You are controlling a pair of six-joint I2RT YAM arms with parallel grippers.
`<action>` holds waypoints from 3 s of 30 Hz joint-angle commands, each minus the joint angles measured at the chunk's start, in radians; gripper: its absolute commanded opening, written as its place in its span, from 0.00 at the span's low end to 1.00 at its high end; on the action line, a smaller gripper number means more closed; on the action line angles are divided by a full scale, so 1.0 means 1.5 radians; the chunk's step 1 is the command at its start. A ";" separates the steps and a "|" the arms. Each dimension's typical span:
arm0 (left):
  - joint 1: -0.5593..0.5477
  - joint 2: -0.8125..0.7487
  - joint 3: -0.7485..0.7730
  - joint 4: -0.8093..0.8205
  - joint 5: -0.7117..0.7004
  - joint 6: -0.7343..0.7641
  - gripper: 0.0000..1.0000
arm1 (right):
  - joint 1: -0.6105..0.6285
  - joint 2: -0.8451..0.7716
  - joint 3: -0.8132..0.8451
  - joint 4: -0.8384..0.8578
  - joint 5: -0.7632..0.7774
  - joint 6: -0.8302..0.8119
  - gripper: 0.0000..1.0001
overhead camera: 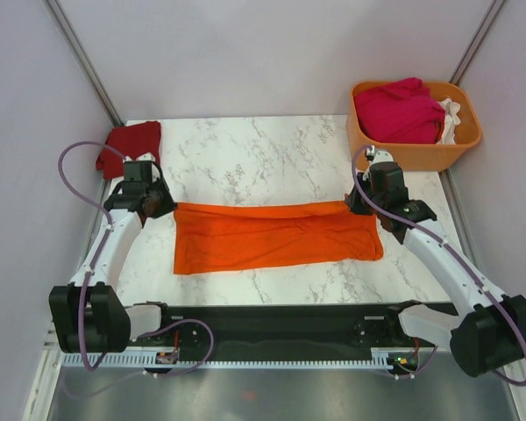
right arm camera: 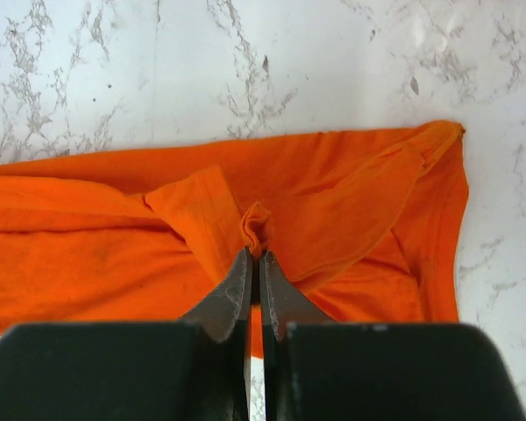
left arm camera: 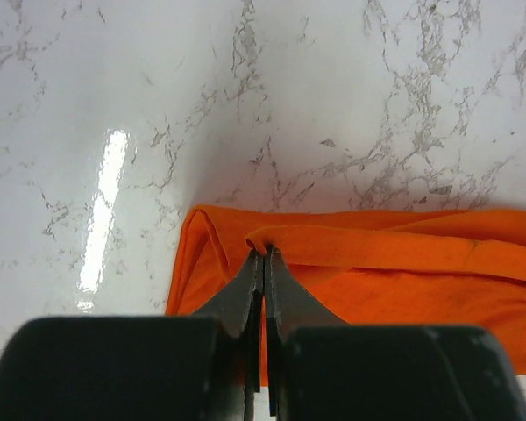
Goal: Fold and stack the t-shirts
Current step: Fold the tshirt
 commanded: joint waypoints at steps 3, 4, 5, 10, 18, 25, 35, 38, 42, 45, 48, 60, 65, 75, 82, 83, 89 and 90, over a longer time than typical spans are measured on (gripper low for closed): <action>-0.001 -0.001 -0.019 -0.022 -0.008 0.019 0.02 | 0.004 -0.085 -0.075 -0.030 -0.003 0.026 0.00; -0.001 -0.001 -0.022 -0.024 -0.005 0.018 0.02 | 0.004 -0.099 -0.082 -0.033 -0.002 0.029 0.00; -0.001 -0.002 -0.024 -0.026 -0.003 0.017 0.02 | 0.004 -0.105 -0.092 -0.038 -0.001 0.031 0.00; -0.002 -0.023 -0.043 -0.044 0.001 0.018 0.02 | 0.004 -0.148 -0.114 -0.063 0.009 0.042 0.00; -0.002 -0.027 -0.056 -0.101 -0.021 0.012 0.03 | 0.006 -0.193 -0.149 -0.113 0.039 0.139 0.00; -0.001 -0.036 -0.051 -0.130 -0.047 0.005 0.05 | 0.006 -0.241 -0.192 -0.128 0.037 0.197 0.11; -0.001 -0.083 -0.005 -0.179 -0.142 -0.024 0.84 | 0.006 -0.288 -0.193 -0.166 0.093 0.233 0.98; -0.001 -0.095 0.027 -0.172 -0.132 -0.022 0.82 | 0.007 -0.273 -0.187 -0.145 0.090 0.230 0.98; -0.001 -0.017 0.055 -0.143 -0.080 -0.008 0.74 | 0.007 -0.202 -0.185 -0.092 0.069 0.229 0.98; -0.001 0.057 0.071 -0.128 -0.054 -0.005 0.72 | 0.006 -0.142 -0.177 -0.057 0.073 0.225 0.98; -0.028 0.131 0.077 -0.114 -0.082 -0.003 0.72 | -0.001 -0.063 -0.151 -0.044 0.109 0.219 0.98; -0.063 0.283 0.094 -0.114 -0.104 0.037 0.69 | -0.062 -0.023 -0.227 -0.009 0.120 0.232 0.98; -0.067 0.319 0.098 -0.117 -0.118 0.036 0.69 | -0.062 0.025 -0.267 0.038 0.108 0.228 0.98; -0.071 0.372 0.112 -0.131 -0.152 0.030 0.33 | -0.062 0.056 -0.285 0.094 0.075 0.214 0.47; -0.079 0.353 0.095 -0.128 -0.107 -0.009 0.02 | -0.057 0.122 -0.259 0.176 0.006 0.198 0.00; -0.080 0.319 0.088 -0.127 -0.098 -0.012 0.02 | -0.052 0.139 -0.218 0.181 0.006 0.197 0.00; -0.085 0.183 0.026 -0.127 -0.030 -0.045 0.02 | 0.002 0.330 0.030 0.177 0.009 0.181 0.00; -0.088 0.163 0.002 -0.126 -0.027 -0.054 0.02 | 0.007 0.384 0.070 0.177 0.005 0.174 0.00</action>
